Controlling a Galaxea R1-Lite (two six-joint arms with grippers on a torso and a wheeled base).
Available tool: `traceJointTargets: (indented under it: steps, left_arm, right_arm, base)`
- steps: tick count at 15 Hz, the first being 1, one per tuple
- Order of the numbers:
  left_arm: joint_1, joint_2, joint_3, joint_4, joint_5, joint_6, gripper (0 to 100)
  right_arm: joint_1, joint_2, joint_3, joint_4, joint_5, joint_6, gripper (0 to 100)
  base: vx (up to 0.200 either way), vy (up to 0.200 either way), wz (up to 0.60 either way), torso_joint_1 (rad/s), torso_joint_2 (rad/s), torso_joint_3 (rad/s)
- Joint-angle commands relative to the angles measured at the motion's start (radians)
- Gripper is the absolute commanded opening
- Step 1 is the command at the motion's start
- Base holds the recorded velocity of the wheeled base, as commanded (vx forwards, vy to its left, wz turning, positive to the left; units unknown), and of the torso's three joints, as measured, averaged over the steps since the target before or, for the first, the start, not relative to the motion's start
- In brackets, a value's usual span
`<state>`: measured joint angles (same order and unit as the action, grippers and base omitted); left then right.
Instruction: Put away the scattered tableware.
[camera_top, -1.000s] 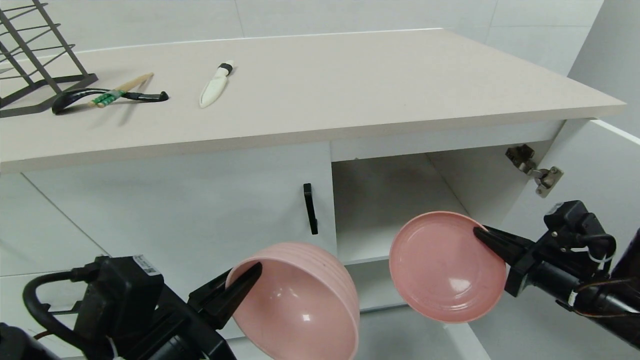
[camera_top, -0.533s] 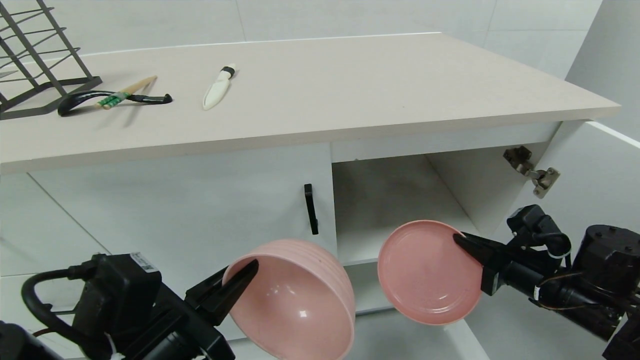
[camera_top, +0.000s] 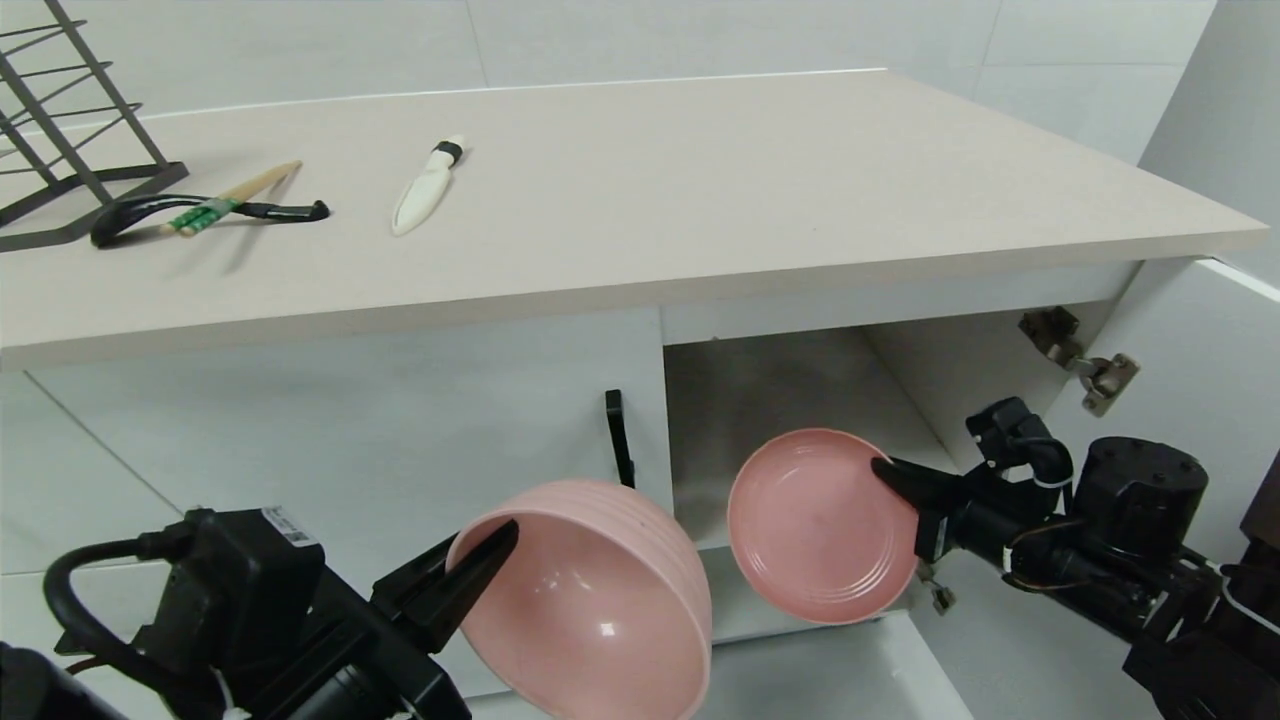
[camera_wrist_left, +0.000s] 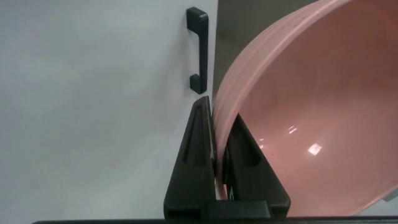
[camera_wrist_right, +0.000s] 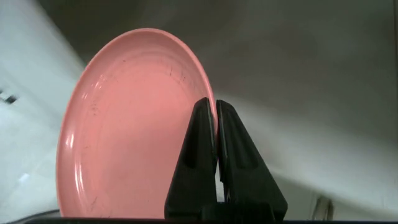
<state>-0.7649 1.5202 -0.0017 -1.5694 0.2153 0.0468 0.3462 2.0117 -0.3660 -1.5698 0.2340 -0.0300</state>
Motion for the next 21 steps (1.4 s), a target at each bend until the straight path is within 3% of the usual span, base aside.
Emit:
traceJointTargets:
  steps: [1, 5, 8, 11, 13, 21]
  left_arm:
    - [-0.001, 0.0, 0.002, -0.001, 0.007, 0.001, 0]
    - [-0.001, -0.018, 0.002, 0.009, 0.024, 0.001, 0]
    - [-0.001, -0.055, 0.0, 0.043, 0.024, 0.001, 0]
    - [-0.001, -0.14, 0.0, 0.2, 0.022, 0.004, 0]
    - [-0.001, -0.169, 0.0, 0.241, 0.019, 0.03, 0]
    - [-0.001, -0.16, 0.0, 0.241, 0.019, 0.036, 0]
  right_arm:
    - [0.001, 0.025, -0.019, -0.001, 0.001, 0.01, 0]
    - [0.001, 0.062, -0.099, -0.001, -0.005, 0.121, 0]
    - [-0.001, 0.142, -0.143, -0.001, -0.045, 0.13, 0]
    - [-0.007, 0.194, -0.177, -0.001, -0.05, 0.133, 0]
    - [-0.015, 0.231, -0.215, -0.001, -0.053, 0.147, 0]
    - [-0.029, 0.386, -0.432, -0.001, -0.156, 0.226, 0]
  base:
    - [0.0, 0.0, 0.0, 0.0, 0.0, 0.0]
    - [0.0, 0.0, 0.0, 0.0, 0.0, 0.0]
    - [0.0, 0.0, 0.0, 0.0, 0.0, 0.0]
    - [0.0, 0.0, 0.0, 0.0, 0.0, 0.0]
    - [0.0, 0.0, 0.0, 0.0, 0.0, 0.0]
    - [0.0, 0.0, 0.0, 0.0, 0.0, 0.0]
